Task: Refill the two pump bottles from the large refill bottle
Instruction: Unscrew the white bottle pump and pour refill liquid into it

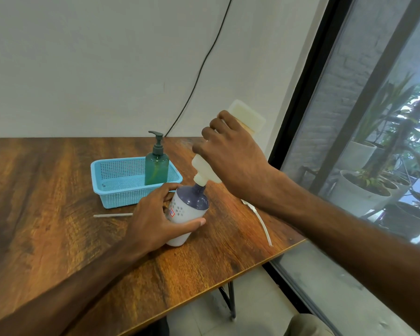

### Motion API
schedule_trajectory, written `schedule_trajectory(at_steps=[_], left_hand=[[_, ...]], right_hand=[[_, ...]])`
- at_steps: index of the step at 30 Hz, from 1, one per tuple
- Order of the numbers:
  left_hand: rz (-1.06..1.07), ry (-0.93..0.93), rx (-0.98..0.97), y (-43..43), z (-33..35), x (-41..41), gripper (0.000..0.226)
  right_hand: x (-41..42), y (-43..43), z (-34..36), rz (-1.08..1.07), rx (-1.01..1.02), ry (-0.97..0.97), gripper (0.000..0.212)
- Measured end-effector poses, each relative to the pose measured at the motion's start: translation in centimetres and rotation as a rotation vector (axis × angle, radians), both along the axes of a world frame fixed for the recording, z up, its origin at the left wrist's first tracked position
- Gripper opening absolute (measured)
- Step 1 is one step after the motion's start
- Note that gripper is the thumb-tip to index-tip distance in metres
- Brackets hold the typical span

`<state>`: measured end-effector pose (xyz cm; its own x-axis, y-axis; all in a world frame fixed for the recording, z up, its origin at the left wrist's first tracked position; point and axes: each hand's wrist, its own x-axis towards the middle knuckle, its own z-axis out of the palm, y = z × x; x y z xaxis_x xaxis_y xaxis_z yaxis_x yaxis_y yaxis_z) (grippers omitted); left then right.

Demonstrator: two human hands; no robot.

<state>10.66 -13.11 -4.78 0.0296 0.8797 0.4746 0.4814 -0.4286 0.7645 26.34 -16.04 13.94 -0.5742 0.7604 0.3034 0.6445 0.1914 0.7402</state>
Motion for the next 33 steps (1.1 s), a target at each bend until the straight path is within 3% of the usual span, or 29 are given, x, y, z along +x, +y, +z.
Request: schedule_trajectory(at_steps=[10, 26, 33], left_hand=[[-0.014, 0.005, 0.013, -0.34, 0.42, 0.1, 0.095], [-0.016, -0.013, 0.008, -0.31, 0.33, 0.07, 0.105], [-0.017, -0.005, -0.01, -0.19, 0.26, -0.03, 0.113]], right_hand=[[-0.05, 0.03, -0.13, -0.008, 0.012, -0.01, 0.066], [-0.41, -0.11, 0.12, -0.028, 0.029, -0.09, 0.07], [-0.62, 0.02, 0.16, 0.003, 0.026, -0.091, 0.061]])
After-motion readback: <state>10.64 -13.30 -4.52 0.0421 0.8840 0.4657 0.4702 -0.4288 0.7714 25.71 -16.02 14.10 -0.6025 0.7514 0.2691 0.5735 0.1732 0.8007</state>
